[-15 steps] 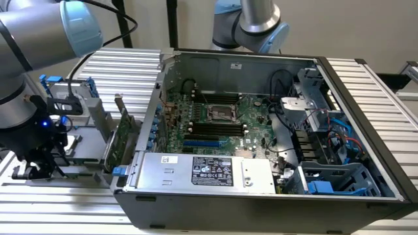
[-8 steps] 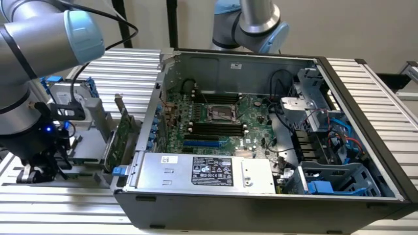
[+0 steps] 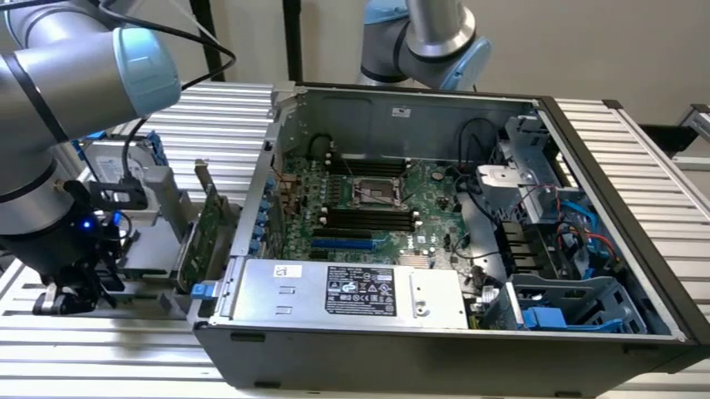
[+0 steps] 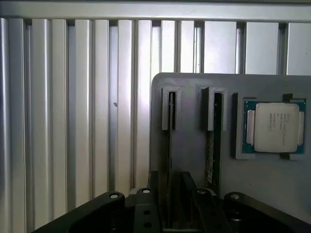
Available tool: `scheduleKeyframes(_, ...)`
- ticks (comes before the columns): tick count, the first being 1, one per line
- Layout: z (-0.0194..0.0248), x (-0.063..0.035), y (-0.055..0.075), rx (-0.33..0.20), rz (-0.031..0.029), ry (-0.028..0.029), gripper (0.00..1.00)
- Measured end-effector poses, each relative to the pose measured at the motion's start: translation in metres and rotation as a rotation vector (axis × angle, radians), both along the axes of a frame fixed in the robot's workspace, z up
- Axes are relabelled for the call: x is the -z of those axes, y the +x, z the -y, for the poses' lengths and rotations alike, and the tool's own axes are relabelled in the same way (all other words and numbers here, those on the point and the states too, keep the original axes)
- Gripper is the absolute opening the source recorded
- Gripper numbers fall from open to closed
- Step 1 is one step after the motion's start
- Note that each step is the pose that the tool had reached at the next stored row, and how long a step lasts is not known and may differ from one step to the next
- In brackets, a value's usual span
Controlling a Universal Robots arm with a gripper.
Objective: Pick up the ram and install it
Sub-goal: 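Pick up the ram and move it above insertion slot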
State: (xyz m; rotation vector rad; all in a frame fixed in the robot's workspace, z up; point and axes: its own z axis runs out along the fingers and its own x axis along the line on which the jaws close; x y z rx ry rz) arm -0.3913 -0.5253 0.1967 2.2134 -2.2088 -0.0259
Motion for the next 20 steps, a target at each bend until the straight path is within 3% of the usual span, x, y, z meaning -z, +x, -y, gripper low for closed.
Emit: scheduleKeyframes(20, -0.0023, 0.0002, -0.0006, 0.0, 0.0002, 0.002, 1.0)
